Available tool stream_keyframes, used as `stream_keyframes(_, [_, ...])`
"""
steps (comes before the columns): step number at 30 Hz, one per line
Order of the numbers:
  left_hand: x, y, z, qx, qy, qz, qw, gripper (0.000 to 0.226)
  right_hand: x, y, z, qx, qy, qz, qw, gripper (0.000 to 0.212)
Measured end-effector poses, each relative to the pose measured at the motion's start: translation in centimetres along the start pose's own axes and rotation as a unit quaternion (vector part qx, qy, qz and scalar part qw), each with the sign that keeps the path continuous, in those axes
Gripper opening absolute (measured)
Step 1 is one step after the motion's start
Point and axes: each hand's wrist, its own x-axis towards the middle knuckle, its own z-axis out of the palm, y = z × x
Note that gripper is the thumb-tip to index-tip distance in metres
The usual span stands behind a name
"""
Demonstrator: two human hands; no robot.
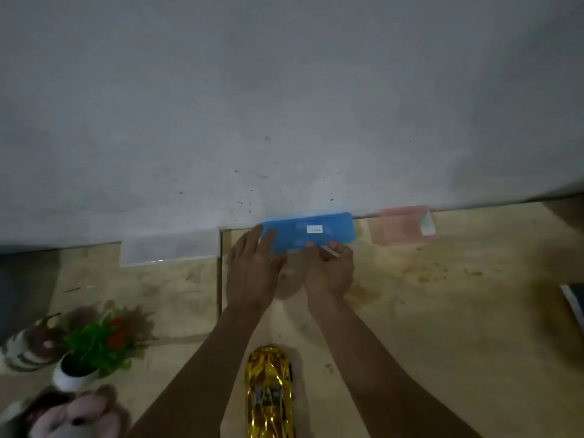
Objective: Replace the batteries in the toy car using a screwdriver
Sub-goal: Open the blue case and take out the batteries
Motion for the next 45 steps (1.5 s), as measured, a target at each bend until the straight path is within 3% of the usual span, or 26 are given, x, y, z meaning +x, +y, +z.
stream_keyframes(8, [2.2, -1.2, 3.1, -0.016, 0.059, 0.041, 0.997, 0.051, 2.5, 1.4, 2.6, 0.156, 0.071, 0.062, 0.983, 0.040])
stream_keyframes(13, [2.4, -1.7, 4.0, -0.011, 0.083, 0.051, 0.995, 0.051, 2.6, 1.1, 1.9, 0.244, 0.041, 0.108, 0.963, 0.047])
stream_keyframes(33, [3.0, -1.3, 3.4, -0.002, 0.069, 0.021, 0.997, 0.055, 3.1, 0.7, 0.2, 0.231, -0.019, 0.176, 0.957, 0.038])
stream_keyframes(40, [3.2, -1.1, 3.0, -0.008, 0.059, 0.021, 0.998, 0.060, 3.0, 0.2, 0.1, 0.247, -0.055, 0.157, 0.955, 0.058])
stream_keyframes(45, [3.1, -1.1, 2.9, 0.007, 0.063, 0.036, 0.997, 0.068, 2.9, -0.4, -0.3, 0.234, -0.034, 0.132, 0.963, 0.041])
